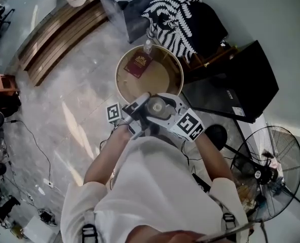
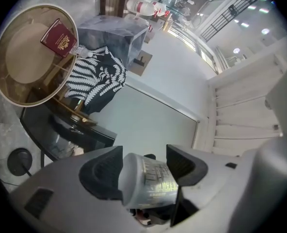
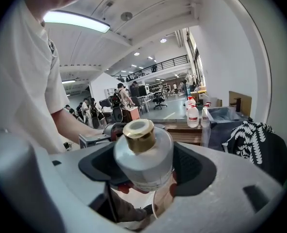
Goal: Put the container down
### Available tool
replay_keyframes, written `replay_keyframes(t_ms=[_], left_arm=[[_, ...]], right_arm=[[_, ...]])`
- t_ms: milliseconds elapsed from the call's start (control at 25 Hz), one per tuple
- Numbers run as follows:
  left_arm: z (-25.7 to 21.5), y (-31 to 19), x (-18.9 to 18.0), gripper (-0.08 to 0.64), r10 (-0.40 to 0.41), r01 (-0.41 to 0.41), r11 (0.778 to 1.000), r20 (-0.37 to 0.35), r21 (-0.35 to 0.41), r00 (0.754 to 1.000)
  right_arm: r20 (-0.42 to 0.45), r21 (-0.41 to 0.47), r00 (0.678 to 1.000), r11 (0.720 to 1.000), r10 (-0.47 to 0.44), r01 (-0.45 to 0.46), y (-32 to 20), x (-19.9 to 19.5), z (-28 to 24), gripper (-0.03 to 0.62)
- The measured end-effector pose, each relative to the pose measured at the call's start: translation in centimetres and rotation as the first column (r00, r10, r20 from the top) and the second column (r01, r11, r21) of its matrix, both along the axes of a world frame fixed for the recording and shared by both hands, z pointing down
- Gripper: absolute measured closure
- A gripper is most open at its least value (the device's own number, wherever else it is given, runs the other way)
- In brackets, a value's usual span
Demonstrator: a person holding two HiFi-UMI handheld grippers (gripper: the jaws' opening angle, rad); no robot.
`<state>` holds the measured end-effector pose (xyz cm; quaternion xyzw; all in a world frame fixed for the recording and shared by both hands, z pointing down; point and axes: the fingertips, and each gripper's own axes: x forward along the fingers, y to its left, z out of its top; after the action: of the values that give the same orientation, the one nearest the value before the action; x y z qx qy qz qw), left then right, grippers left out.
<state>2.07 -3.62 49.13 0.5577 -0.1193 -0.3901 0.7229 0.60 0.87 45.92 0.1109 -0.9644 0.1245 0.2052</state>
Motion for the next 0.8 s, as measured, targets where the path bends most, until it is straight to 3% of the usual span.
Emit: replay_keyframes(t_ms=[400, 560, 800], left_arm=[[3.9, -6.7, -2.2, 0.287, 0.119, -0.119, 0.992, -0.001, -0.040, 0.993], [5.9, -8.8, -2.7, 0.287, 0.174, -0.172, 0.983, 0.030, -0.060, 0.984], [8.9, -10.8, -2.8, 0.287, 0.235, -0.234, 0.967, 0.005, -0.098, 0.972]], right_arm=[[-0.050, -0.056, 0.993, 0.993, 0.104, -0.106, -7.0, -2.7, 3.9, 0.247], [-0.069, -0.080, 0.985, 0.983, 0.158, -0.163, -9.4, -3.2, 5.7, 0.247], [-0.072, -0.113, 0.969, 0.964, 0.234, -0.241, -11.8, -3.6, 8.8, 0.249]])
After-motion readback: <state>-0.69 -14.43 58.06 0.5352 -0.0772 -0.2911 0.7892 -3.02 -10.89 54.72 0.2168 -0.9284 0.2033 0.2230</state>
